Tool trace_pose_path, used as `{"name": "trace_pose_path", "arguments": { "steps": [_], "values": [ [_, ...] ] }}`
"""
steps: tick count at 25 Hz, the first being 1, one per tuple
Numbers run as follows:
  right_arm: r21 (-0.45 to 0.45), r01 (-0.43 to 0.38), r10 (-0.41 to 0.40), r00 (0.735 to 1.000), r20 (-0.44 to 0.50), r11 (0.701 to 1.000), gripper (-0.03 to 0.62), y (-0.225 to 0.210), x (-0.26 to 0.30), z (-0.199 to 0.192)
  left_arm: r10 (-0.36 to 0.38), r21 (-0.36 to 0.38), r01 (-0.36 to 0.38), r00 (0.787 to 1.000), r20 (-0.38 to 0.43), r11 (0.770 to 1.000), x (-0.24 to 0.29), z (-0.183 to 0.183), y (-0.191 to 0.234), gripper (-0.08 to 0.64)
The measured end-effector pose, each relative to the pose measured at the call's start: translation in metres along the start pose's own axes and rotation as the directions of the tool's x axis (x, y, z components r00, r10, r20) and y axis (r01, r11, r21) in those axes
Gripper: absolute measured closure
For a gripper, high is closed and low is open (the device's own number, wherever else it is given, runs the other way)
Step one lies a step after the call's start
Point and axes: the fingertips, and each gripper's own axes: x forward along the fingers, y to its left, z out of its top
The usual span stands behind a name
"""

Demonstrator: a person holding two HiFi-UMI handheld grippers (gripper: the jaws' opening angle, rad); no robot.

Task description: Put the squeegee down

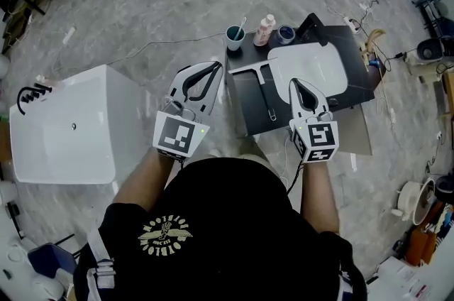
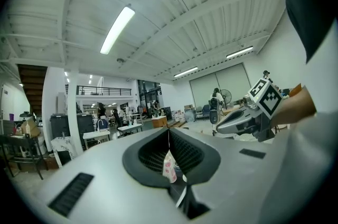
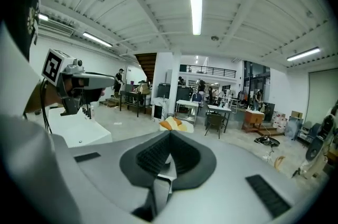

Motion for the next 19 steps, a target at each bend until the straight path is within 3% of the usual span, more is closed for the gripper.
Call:
{"name": "trace_pose_path", "arguments": {
  "steps": [15, 19],
  "values": [
    [-0.006, 0.077, -0.077, 0.997, 0.005, 0.997, 0.565, 0.018, -0.025, 0.015, -0.07, -0.033, 0.07, 0.997, -0.019, 0.997, -0.007, -0.014, 0.0, 0.535],
    [-0.004, 0.085, -0.085, 0.996, 0.007, 0.996, 0.565, 0.018, -0.025, 0.016, -0.084, -0.042, 0.084, 0.996, 0.01, 0.996, 0.0, -0.011, -0.002, 0.535]
  ]
}}
